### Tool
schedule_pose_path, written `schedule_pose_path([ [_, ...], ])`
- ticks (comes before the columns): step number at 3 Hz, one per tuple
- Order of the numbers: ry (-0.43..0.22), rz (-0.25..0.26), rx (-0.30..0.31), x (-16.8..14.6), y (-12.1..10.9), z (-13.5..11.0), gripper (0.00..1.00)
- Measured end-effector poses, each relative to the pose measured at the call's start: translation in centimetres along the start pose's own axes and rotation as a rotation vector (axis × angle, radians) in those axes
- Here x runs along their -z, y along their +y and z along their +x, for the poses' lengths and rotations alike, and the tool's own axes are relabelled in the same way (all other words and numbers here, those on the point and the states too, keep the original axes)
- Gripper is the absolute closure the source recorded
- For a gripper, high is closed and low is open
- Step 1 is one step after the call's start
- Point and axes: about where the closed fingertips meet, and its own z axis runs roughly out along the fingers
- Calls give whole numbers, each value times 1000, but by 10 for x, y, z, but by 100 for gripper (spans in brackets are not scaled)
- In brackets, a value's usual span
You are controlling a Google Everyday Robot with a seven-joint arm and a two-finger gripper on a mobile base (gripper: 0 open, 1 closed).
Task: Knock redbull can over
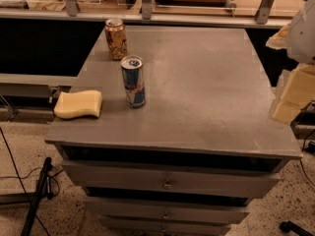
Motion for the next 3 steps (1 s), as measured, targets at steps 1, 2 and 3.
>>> schedule_pose_path([
  [1, 0, 0, 0, 0, 0, 0, 0],
  [2, -71, -7, 17, -5, -5, -12, 0],
  [3, -402, -62, 134, -42, -39, -107, 0],
])
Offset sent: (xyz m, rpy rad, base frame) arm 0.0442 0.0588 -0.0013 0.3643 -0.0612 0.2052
